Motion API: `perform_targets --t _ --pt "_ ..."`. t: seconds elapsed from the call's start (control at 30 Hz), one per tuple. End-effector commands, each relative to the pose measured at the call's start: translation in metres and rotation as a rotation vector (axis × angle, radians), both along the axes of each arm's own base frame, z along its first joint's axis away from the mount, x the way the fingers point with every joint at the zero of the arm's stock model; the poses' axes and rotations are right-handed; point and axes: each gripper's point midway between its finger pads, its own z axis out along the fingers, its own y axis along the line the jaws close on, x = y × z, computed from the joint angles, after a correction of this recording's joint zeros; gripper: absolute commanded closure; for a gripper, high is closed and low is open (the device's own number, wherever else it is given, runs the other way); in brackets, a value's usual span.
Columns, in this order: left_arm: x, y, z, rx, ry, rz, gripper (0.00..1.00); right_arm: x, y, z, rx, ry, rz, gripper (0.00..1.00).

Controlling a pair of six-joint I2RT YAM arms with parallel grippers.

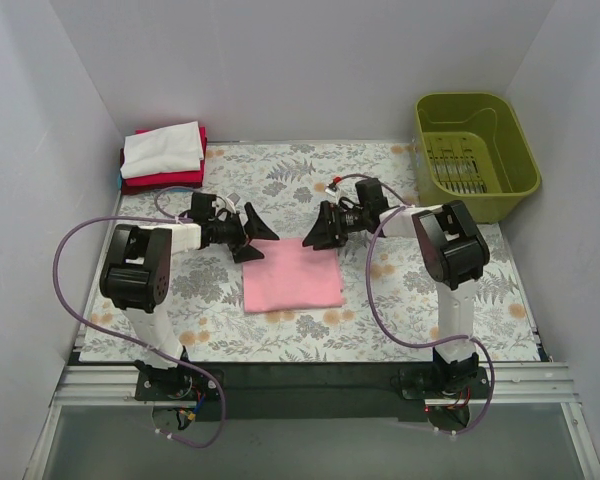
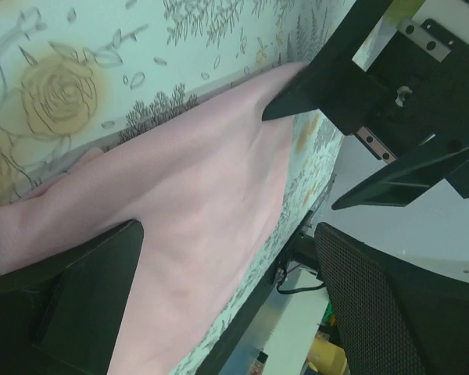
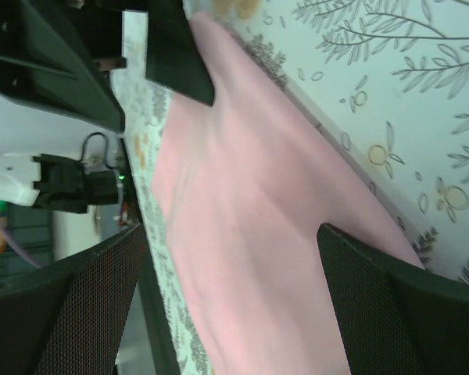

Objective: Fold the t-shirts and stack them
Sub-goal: Fold the tshirt, then neatly place the folded tshirt to the corner

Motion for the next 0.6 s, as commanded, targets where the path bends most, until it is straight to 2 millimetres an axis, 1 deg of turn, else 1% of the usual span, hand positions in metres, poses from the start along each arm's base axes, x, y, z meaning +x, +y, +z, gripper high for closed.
perform_targets --t 0.0,0.07,0.1,0.13,0.17,0.2,0.23,0.27,0.3,0.33,0.37,0.4,0.43,0.47,0.5,0.53,0.57 --pt "0.025 0.011 -0.008 0.05 -0.077 0.017 0.07 0.022 -0.008 -0.011 -0.04 -0.077 -0.038 0.02" --pt "0.028 0.014 -0.012 0.042 -0.064 0.021 0.07 0.033 -0.02 -0.032 -0.093 -0.105 -0.062 0.02" --pt "0.032 0.014 -0.011 0.04 -0.072 0.018 0.08 0.04 -0.026 -0.038 -0.128 -0.12 -0.075 0.02" --pt "0.035 0.015 -0.008 0.045 -0.085 0.02 0.07 0.044 -0.035 -0.047 -0.175 -0.123 -0.094 0.02" --pt "0.04 0.018 -0.005 0.052 -0.105 0.025 0.07 0.048 -0.04 -0.051 -0.202 -0.164 -0.089 0.02" --pt "0.049 0.019 0.003 0.057 -0.139 0.029 0.07 0.053 -0.044 -0.05 -0.217 -0.184 -0.097 0.02" --pt "0.055 0.02 0.014 0.059 -0.177 0.025 0.07 0.061 -0.045 -0.043 -0.21 -0.211 -0.1 0.02" --pt "0.062 0.022 0.022 0.067 -0.208 0.027 0.07 0.066 -0.049 -0.039 -0.212 -0.213 -0.104 0.02" --pt "0.072 0.023 0.039 0.076 -0.252 0.028 0.07 0.071 -0.049 -0.029 -0.203 -0.244 -0.096 0.02" --pt "0.078 0.026 0.054 0.095 -0.311 0.023 0.07 0.078 -0.045 -0.007 -0.167 -0.27 -0.082 0.02" --pt "0.084 0.032 0.065 0.121 -0.348 0.04 0.07 0.074 -0.042 0.006 -0.149 -0.261 -0.065 0.02" --pt "0.091 0.037 0.077 0.155 -0.392 0.047 0.07 0.074 -0.038 0.035 -0.116 -0.308 -0.057 0.02" --pt "0.092 0.043 0.099 0.2 -0.461 0.036 0.07 0.071 -0.03 0.053 -0.097 -0.348 -0.037 0.02" --pt "0.094 0.05 0.109 0.237 -0.5 0.051 0.07 0.067 -0.027 0.068 -0.09 -0.381 -0.027 0.02" --pt "0.097 0.062 0.115 0.293 -0.527 0.087 0.07 0.058 -0.025 0.092 -0.083 -0.427 -0.015 0.02" --pt "0.096 0.068 0.128 0.316 -0.562 0.108 0.07 0.05 -0.016 0.098 -0.106 -0.495 0.016 0.02" --pt "0.093 0.08 0.146 0.339 -0.6 0.151 0.07 0.042 -0.012 0.104 -0.125 -0.535 0.034 0.02"
